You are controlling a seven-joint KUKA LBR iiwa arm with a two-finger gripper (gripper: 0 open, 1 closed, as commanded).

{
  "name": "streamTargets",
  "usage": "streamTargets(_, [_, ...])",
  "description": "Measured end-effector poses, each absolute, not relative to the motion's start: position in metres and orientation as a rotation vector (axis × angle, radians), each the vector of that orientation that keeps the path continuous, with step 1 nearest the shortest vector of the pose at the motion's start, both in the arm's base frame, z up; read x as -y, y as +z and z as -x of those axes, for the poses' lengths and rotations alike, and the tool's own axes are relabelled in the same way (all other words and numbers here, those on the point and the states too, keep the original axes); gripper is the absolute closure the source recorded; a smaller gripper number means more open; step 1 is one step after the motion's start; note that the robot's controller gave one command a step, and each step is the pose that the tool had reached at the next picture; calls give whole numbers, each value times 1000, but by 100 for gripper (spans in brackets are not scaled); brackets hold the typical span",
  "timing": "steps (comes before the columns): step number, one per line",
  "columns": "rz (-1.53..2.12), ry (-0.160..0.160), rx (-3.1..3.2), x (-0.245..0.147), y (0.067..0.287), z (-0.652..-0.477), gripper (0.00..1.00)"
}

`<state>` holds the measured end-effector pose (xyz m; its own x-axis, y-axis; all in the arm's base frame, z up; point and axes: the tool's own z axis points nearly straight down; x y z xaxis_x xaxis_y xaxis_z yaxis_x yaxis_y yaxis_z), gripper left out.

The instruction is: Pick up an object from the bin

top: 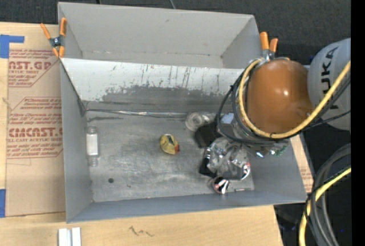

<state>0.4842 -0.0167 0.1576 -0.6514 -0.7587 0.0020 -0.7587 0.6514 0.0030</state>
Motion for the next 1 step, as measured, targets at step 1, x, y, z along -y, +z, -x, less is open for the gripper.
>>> streamTargets(1, [-1224,-6,2890,2,218,-485,100])
